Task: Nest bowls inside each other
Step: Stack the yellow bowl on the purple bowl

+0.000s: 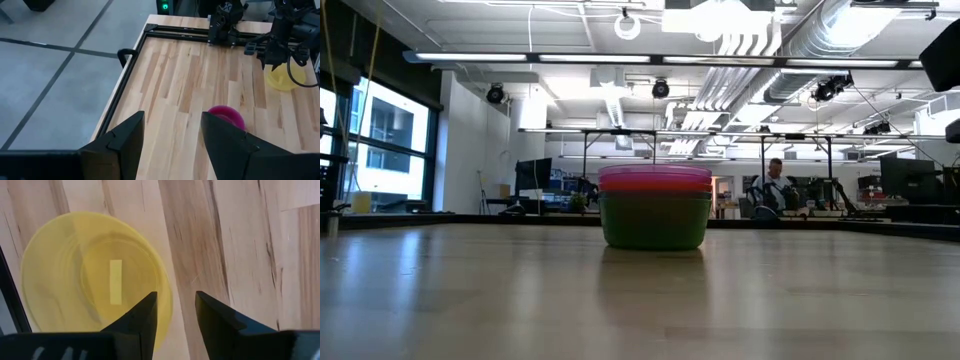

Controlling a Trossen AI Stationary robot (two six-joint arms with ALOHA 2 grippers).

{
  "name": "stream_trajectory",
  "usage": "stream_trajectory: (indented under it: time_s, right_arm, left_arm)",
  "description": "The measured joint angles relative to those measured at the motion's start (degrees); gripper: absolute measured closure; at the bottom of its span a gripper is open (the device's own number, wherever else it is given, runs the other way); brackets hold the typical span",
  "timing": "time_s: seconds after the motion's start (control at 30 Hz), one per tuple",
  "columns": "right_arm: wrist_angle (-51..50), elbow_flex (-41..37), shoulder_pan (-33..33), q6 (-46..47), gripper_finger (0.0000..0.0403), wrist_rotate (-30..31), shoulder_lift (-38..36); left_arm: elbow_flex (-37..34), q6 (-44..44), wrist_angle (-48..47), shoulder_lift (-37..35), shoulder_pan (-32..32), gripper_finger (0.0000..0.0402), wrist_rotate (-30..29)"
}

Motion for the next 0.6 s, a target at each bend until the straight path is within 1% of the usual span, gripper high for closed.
stream_trajectory:
  time_s: [0.13, 0.47, 0.53, 0.6]
  right_arm:
    - [0.3, 0.0, 0.0, 0.0, 0.0299, 0.0, 0.0]
    - [2.3, 0.0, 0.0, -0.1, 0.0390, 0.0, 0.0]
    - [2.6, 0.0, 0.0, -0.1, 0.0399, 0.0, 0.0]
    - [3.0, 0.1, 0.0, 0.0, 0.0399, 0.0, 0.4]
  left_arm:
    - [0.0, 0.0, 0.0, 0.0, 0.0, 0.0217, 0.0]
    - [0.0, -0.1, 0.0, 0.0, 0.0, 0.0217, 0.1]
    - [0.0, -0.1, 0.0, 0.0, 0.0, 0.0217, 0.1]
    - [0.0, -0.1, -0.2, 0.0, 0.0, 0.0217, 0.1]
